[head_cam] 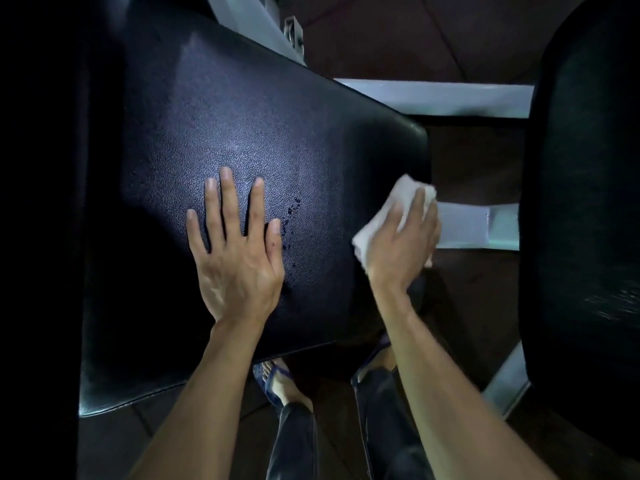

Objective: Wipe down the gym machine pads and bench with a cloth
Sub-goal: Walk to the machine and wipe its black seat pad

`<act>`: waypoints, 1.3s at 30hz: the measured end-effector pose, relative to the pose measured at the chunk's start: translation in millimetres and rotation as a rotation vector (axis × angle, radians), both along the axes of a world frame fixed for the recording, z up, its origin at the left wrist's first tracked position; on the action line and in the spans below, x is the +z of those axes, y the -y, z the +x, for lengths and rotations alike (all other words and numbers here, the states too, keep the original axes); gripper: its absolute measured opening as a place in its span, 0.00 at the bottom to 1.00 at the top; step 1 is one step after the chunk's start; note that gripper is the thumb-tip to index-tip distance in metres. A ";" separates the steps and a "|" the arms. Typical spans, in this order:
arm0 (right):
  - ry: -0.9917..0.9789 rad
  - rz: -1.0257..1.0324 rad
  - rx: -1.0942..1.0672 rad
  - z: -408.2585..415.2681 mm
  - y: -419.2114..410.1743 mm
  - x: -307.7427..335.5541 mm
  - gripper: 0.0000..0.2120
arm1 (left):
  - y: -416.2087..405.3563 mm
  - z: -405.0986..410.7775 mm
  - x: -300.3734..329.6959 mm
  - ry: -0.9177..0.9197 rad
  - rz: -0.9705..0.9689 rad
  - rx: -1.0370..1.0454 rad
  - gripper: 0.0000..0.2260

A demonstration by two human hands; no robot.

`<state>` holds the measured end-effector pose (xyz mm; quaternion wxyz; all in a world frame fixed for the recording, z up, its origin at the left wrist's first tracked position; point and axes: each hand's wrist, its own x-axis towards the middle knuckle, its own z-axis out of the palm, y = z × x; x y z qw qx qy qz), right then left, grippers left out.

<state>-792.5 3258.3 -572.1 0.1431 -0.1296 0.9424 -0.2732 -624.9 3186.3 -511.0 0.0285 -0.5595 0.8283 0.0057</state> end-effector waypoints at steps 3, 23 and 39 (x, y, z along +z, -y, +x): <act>-0.001 -0.033 -0.100 -12.3 67.3 2.1 0.28 | 0.1 -0.5 -0.8 0.011 -0.005 -0.008 0.24; 0.287 -0.410 0.195 3.6 -56.7 3.6 0.24 | -24.3 -35.4 21.9 -0.103 -0.016 -0.104 0.24; -0.078 -0.107 0.443 2.8 -68.4 -32.3 0.26 | -69.2 -7.3 -14.1 0.188 -0.010 -0.348 0.27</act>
